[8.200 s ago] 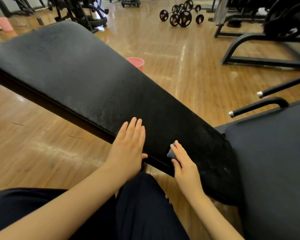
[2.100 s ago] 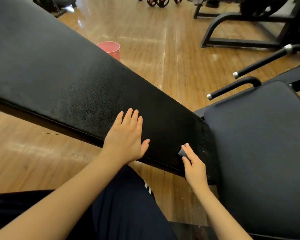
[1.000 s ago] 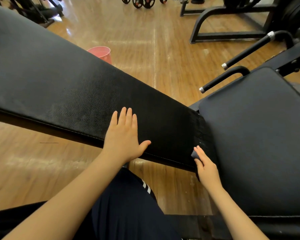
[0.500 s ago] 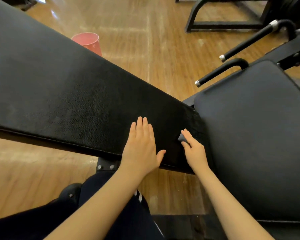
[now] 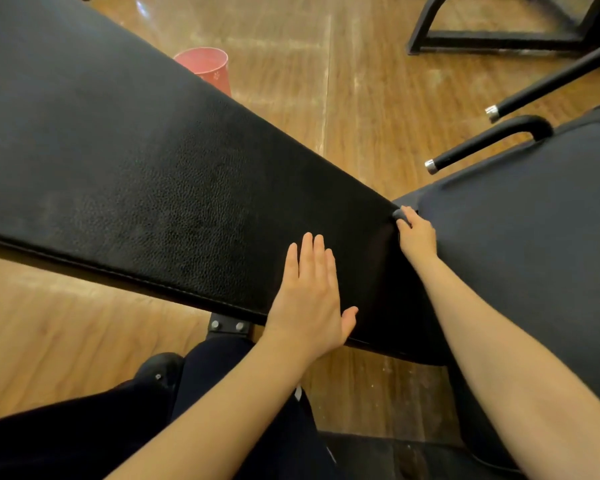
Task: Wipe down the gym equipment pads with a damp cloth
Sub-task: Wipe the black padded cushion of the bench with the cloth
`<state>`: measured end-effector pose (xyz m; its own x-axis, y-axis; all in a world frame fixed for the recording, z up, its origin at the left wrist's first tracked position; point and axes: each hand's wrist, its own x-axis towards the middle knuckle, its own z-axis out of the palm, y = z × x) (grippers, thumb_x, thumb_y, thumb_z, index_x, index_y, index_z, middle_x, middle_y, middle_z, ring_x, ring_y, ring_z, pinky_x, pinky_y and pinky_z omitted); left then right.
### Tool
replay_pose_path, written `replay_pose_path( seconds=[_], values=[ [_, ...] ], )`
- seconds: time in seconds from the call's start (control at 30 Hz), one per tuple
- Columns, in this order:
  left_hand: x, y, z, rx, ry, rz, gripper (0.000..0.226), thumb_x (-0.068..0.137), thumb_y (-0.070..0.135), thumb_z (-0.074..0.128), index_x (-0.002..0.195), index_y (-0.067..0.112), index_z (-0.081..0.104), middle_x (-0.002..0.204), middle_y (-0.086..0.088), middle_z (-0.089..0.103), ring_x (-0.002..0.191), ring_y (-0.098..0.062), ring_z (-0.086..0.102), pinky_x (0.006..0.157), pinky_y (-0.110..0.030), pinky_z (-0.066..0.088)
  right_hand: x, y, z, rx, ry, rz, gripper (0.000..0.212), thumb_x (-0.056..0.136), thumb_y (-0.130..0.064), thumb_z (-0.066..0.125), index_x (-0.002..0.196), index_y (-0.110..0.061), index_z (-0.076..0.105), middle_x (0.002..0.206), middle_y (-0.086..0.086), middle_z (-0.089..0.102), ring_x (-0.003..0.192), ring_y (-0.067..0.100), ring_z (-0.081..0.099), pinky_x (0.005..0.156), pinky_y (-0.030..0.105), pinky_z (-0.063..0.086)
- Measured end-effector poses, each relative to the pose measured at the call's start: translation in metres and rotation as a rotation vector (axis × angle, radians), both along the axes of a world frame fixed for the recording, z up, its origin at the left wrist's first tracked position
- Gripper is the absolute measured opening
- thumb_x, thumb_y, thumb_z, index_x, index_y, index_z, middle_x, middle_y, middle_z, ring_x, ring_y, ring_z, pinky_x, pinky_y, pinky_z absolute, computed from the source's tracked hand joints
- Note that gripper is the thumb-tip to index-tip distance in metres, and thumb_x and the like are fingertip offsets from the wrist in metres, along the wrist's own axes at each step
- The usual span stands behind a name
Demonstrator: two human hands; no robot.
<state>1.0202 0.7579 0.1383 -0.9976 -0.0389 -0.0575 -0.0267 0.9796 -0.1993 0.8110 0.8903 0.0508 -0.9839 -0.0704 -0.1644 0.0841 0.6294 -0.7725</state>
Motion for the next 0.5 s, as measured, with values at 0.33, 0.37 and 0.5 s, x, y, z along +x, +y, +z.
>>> replay_pose_path(
  seconds=[0.33, 0.37, 0.5],
  values=[
    [-0.001, 0.000, -0.006, -0.004, 0.030, -0.015, 0.085, 0.096, 0.057, 0.022, 0.147, -0.007, -0.001, 0.154, -0.031, -0.002, 0.143, -0.045, -0.003, 0.115, -0.055, -0.002, 0.081, 0.027, -0.007, -0.072, 0.071, 0.082, 0.042, 0.098, -0.012, 0.042, 0.140, -0.015, 0.041, 0.147, -0.002, 0.036, 0.136, 0.013, 0.031, 0.104, 0.019, 0.019],
    [-0.002, 0.000, -0.007, -0.010, 0.041, -0.015, 0.085, 0.096, 0.058, 0.023, 0.147, -0.007, 0.002, 0.155, -0.031, 0.001, 0.144, -0.045, -0.001, 0.115, -0.055, 0.000, 0.075, 0.025, -0.006, -0.069, 0.075, 0.088, 0.041, 0.098, -0.012, 0.042, 0.139, -0.014, 0.042, 0.147, -0.001, 0.038, 0.136, 0.013, 0.032, 0.105, 0.019, 0.019],
    [-0.001, -0.001, -0.010, -0.033, 0.058, -0.008, 0.085, 0.094, 0.059, 0.025, 0.147, -0.006, 0.009, 0.154, -0.030, 0.008, 0.144, -0.044, 0.006, 0.115, -0.055, 0.005, 0.037, 0.008, 0.001, -0.064, 0.097, 0.123, 0.041, 0.098, -0.012, 0.042, 0.139, -0.013, 0.042, 0.147, 0.001, 0.037, 0.136, 0.015, 0.031, 0.106, 0.020, 0.018]
  ],
)
